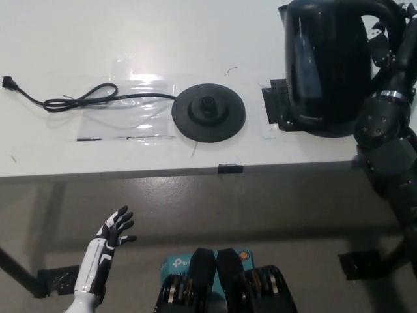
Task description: Use the right hand to grab the handle of the kettle from the base and place it on the right side
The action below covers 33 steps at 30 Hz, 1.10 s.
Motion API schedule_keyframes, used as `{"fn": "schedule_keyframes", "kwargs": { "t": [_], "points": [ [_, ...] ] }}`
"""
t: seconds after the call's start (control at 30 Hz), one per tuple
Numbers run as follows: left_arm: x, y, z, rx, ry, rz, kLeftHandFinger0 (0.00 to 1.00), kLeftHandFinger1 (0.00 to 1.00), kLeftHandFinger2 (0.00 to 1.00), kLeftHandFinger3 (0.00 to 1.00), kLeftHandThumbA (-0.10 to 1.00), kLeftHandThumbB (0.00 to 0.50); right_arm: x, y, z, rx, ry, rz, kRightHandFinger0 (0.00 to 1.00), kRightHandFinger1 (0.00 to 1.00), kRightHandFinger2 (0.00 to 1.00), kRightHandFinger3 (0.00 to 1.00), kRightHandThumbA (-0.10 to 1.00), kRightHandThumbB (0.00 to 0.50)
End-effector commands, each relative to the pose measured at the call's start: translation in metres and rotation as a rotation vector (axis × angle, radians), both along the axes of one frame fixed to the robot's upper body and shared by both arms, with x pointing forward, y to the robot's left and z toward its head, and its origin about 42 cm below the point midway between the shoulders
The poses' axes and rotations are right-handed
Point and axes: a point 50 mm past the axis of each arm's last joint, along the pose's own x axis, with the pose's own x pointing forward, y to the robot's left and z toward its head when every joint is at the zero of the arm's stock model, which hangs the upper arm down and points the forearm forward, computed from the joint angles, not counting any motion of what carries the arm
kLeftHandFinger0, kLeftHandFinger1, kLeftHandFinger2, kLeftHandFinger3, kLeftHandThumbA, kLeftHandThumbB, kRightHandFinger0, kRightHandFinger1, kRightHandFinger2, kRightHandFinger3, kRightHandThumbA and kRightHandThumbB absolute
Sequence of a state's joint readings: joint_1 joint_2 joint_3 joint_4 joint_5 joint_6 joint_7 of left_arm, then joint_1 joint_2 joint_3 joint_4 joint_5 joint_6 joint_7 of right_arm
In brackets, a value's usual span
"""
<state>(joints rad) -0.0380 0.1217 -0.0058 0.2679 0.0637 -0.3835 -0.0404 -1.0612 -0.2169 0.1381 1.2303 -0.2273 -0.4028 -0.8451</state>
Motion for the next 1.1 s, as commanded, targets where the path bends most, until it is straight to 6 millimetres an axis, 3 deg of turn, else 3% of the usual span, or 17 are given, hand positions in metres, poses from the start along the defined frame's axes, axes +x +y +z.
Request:
{"fn": "schedule_keyframes", "kwargs": {
  "t": [0.0, 0.03, 0.07, 0.1, 0.17, 0.2, 0.23, 0.3, 0.43, 0.63, 0.7, 0.77, 0.87, 0.93, 0.97, 1.07],
  "points": [
    [0.003, -0.002, 0.01, -0.011, -0.049, -0.029, 0.75, 0.87, 0.86, 0.89, 0.99, 0.5, -0.004, -0.002, -0.001, -0.035, -0.06, 0.033, 0.0, 0.02, 0.35, 0.17, 0.24, 0.031],
    [0.003, -0.002, 0.01, -0.013, -0.048, -0.031, 0.75, 0.87, 0.86, 0.89, 0.99, 0.5, -0.005, -0.003, -0.005, -0.044, -0.048, 0.034, 0.0, 0.02, 0.36, 0.18, 0.3, 0.029],
    [0.002, -0.002, 0.01, -0.012, -0.047, -0.033, 0.75, 0.87, 0.86, 0.89, 0.99, 0.5, -0.007, -0.004, -0.012, -0.061, -0.026, 0.044, 0.02, 0.11, 0.49, 0.3, 0.4, 0.02],
    [0.003, -0.002, 0.01, -0.013, -0.046, -0.035, 0.75, 0.86, 0.86, 0.89, 0.99, 0.5, -0.009, -0.005, -0.023, -0.069, 0.014, 0.068, 0.14, 0.27, 0.69, 0.49, 0.46, 0.039],
    [0.005, -0.001, 0.011, -0.014, -0.053, -0.034, 0.75, 0.85, 0.84, 0.88, 0.99, 0.5, -0.011, -0.008, -0.037, -0.027, 0.087, 0.128, 0.37, 0.53, 0.88, 0.76, 0.54, 0.088],
    [0.005, 0.0, 0.012, -0.017, -0.052, -0.028, 0.75, 0.85, 0.83, 0.87, 0.99, 0.5, -0.013, -0.009, -0.044, 0.012, 0.125, 0.178, 0.54, 0.66, 0.91, 0.9, 0.49, 0.097],
    [0.006, 0.001, 0.012, -0.022, -0.052, -0.02, 0.74, 0.84, 0.82, 0.86, 0.99, 0.5, -0.014, -0.01, -0.049, 0.021, 0.149, 0.212, 0.64, 0.75, 1.0, 1.0, 0.47, 0.122],
    [0.006, 0.003, 0.012, -0.021, -0.048, -0.014, 0.73, 0.83, 0.81, 0.85, 1.0, 0.5, -0.017, -0.012, -0.056, 0.02, 0.169, 0.24, 0.71, 0.86, 1.0, 1.0, 0.54, 0.146],
    [0.004, 0.004, 0.011, -0.023, -0.048, -0.009, 0.71, 0.81, 0.77, 0.81, 1.0, 0.5, -0.026, -0.021, -0.065, 0.004, 0.176, 0.266, 0.77, 0.94, 1.0, 1.0, 0.59, 0.157],
    [0.004, 0.003, 0.009, -0.032, -0.05, -0.006, 0.68, 0.78, 0.74, 0.76, 1.0, 0.5, -0.036, -0.029, -0.065, 0.048, 0.129, 0.283, 0.84, 0.97, 1.0, 1.0, 0.58, 0.177],
    [0.005, 0.003, 0.009, -0.04, -0.047, -0.008, 0.68, 0.77, 0.73, 0.75, 1.0, 0.5, -0.038, -0.029, -0.064, 0.049, 0.119, 0.298, 0.86, 1.0, 1.0, 1.0, 0.62, 0.209],
    [0.006, 0.003, 0.01, -0.041, -0.049, -0.008, 0.67, 0.76, 0.72, 0.74, 1.0, 0.5, -0.04, -0.029, -0.064, 0.043, 0.116, 0.318, 1.0, 1.0, 1.0, 1.0, 0.69, 0.264],
    [0.007, 0.003, 0.011, -0.036, -0.051, -0.009, 0.67, 0.76, 0.71, 0.74, 1.0, 0.5, -0.046, -0.026, -0.062, 0.041, 0.101, 0.371, 1.0, 1.0, 1.0, 1.0, 0.81, 0.345],
    [0.008, 0.004, 0.011, -0.028, -0.052, -0.008, 0.67, 0.76, 0.72, 0.73, 1.0, 0.5, -0.053, -0.023, -0.059, 0.062, 0.066, 0.422, 1.0, 1.0, 1.0, 1.0, 0.99, 0.453],
    [0.008, 0.005, 0.011, -0.028, -0.053, -0.008, 0.67, 0.76, 0.72, 0.73, 1.0, 0.5, -0.058, -0.022, -0.054, 0.1, 0.031, 0.451, 1.0, 1.0, 1.0, 1.0, 1.0, 0.485],
    [0.008, 0.006, 0.011, -0.023, -0.054, -0.003, 0.67, 0.76, 0.73, 0.74, 1.0, 0.5, -0.074, -0.017, -0.037, 0.154, -0.087, 0.502, 1.0, 1.0, 1.0, 1.0, 1.0, 0.471]
  ]
}}
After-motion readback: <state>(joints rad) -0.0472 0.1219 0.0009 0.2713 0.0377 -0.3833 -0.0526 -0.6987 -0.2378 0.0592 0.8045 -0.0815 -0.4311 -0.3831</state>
